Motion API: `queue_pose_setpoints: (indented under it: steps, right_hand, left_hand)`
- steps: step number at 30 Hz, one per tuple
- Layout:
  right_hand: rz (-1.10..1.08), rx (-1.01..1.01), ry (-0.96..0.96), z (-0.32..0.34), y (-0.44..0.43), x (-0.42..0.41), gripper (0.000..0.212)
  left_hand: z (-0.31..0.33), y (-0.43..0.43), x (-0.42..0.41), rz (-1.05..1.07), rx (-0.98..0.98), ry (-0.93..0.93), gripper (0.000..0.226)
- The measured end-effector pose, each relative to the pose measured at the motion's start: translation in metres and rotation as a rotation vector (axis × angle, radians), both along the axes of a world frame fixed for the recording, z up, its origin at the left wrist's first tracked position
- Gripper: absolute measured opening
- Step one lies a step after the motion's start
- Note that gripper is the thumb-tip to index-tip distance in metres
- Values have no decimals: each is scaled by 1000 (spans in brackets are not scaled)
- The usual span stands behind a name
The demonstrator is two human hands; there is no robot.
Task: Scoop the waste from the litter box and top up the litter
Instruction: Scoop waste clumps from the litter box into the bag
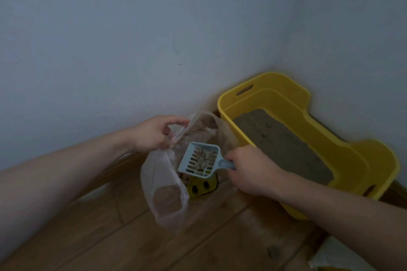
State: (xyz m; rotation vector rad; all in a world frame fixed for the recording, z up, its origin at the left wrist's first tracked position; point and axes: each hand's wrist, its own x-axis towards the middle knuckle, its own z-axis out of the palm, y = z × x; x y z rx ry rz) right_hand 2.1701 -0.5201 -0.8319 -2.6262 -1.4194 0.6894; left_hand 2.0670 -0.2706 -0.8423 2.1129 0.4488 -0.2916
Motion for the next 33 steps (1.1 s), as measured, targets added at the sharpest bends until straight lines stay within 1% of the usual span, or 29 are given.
queue_pose_setpoints:
  steps: [1,2,4,10,14,18,22,25,28,33]
  right_hand:
    - [23,-13,-21,-7,8,-2,24]
    - [50,-19,-47,-13,15,-5,22]
    - [138,-29,-126,-23,26,-9,12]
    - [360,12,-299,-43,25,-14,29]
    - [415,59,-382,-45,17,-15,34]
    - [396,162,-442,-42,10,-8,36]
    - [335,284,-388,-34,1,5,39]
    - [319,376,-352,-30,-8,11,37]
    - [286,426,-324,-25,-18,15,35]
    - [153,542,-192,-10,-36,20,35]
  left_hand:
    - [-1,1,-1,6,-20,0,78]
    - [-3,2,-2,10,-37,3,79]
    - [-6,3,-2,26,-71,-1,79]
    - [-16,7,-5,56,-106,-11,77]
    - [-18,10,-6,58,-103,-16,81]
    - [-15,8,-5,37,-63,-33,79]
    - [-9,4,-7,26,-48,-49,77]
    - [-7,6,-8,29,-40,-46,74]
    - [-5,7,-11,28,-59,-36,75]
    - [-6,7,-10,21,-58,-40,74]
